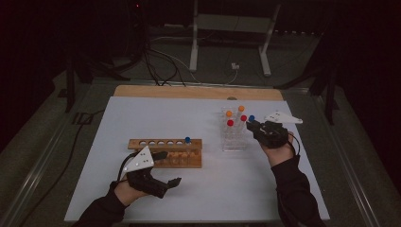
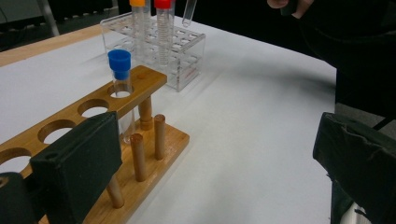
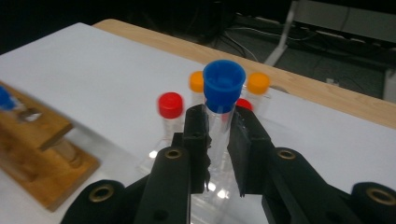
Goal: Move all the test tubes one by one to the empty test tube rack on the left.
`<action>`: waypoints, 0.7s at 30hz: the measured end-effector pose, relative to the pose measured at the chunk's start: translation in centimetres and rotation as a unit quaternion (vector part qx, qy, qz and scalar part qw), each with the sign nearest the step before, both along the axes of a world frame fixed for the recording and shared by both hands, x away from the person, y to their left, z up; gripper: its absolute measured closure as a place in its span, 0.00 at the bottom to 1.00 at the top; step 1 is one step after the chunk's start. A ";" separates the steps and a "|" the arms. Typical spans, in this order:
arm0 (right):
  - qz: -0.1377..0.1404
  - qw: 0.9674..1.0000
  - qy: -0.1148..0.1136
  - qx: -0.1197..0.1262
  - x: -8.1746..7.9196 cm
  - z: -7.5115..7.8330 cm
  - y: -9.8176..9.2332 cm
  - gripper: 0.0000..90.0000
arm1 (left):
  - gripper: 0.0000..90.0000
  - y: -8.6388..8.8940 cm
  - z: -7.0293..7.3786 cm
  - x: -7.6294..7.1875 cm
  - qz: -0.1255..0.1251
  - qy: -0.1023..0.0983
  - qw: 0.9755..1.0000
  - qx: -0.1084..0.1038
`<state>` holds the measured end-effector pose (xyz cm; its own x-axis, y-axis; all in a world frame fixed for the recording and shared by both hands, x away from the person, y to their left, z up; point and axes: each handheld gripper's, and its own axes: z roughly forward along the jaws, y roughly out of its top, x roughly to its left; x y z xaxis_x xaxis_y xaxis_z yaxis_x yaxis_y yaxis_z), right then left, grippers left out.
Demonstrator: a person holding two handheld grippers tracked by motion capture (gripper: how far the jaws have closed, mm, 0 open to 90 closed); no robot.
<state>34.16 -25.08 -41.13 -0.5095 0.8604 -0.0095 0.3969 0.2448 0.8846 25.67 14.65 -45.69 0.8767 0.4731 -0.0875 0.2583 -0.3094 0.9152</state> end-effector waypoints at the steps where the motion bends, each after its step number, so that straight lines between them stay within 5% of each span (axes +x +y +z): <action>1: 0.006 1.000 0.001 0.001 -0.2 0.1 0.1 0.86 | 0.02 0.0 0.0 0.0 0.001 -0.001 1.000 0.002; 11: 0.082 0.996 0.018 0.001 -2.5 0.3 2.7 0.86 | 0.02 -0.1 0.4 0.0 -0.006 0.001 1.000 -0.001; 21: 0.163 0.985 0.057 -0.020 -4.9 -1.8 6.1 0.86 | 0.03 -0.5 0.7 0.1 -0.015 0.003 1.000 -0.002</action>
